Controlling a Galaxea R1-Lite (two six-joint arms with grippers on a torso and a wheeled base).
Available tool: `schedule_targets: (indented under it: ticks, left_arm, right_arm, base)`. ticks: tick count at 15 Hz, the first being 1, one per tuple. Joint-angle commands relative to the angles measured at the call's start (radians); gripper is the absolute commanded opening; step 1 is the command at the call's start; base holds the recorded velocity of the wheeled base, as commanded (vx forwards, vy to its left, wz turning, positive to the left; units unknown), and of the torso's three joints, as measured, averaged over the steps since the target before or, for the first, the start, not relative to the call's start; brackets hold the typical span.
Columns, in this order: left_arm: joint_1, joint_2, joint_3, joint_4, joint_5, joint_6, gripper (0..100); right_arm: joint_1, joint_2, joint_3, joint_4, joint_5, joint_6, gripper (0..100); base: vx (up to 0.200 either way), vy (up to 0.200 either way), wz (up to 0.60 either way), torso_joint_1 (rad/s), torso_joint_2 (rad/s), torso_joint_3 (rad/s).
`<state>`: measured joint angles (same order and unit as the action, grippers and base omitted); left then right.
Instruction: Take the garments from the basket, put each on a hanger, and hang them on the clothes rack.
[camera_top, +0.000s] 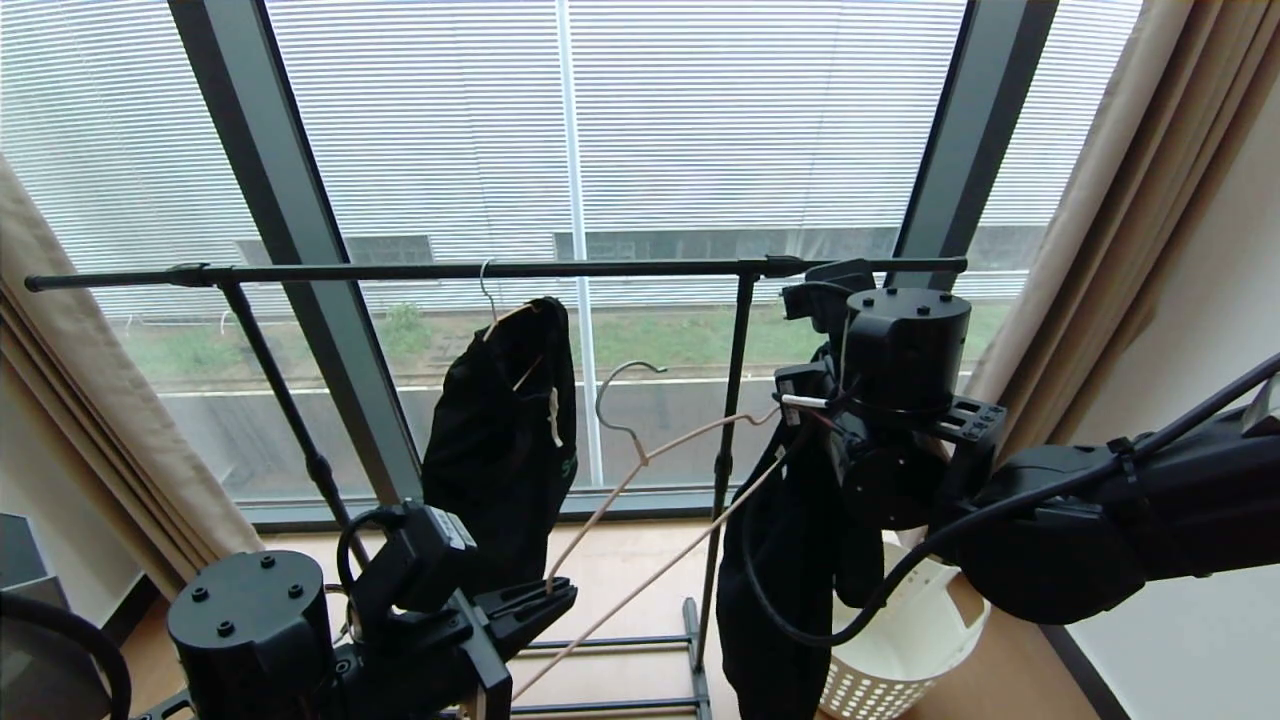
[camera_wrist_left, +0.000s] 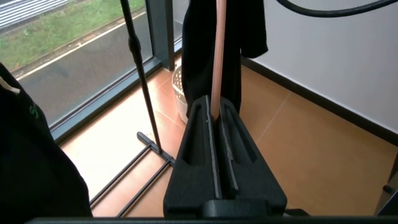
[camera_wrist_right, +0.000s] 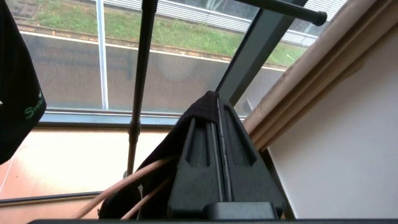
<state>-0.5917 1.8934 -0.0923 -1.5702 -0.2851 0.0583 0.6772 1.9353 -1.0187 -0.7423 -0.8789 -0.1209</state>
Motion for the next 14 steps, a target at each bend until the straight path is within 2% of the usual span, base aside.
schedule_targets:
  ticks: [1,14]
  left_arm:
    - [-0.003,0.001,0.010,-0.001,0.000,0.000,0]
    - [0.003,0.001,-0.009,-0.001,0.007,-0.012,0]
  right_arm:
    - [0.001,0.004,0.000,-0.002,0.000,0.001,0]
    - [0.036,0.033,0.011,-0.003,0.000,0.007,0]
  base:
    - [0.000,0.000,0.00,0.000,0.00,0.000]
    - [0.000,0.000,0.00,0.000,0.00,0.000]
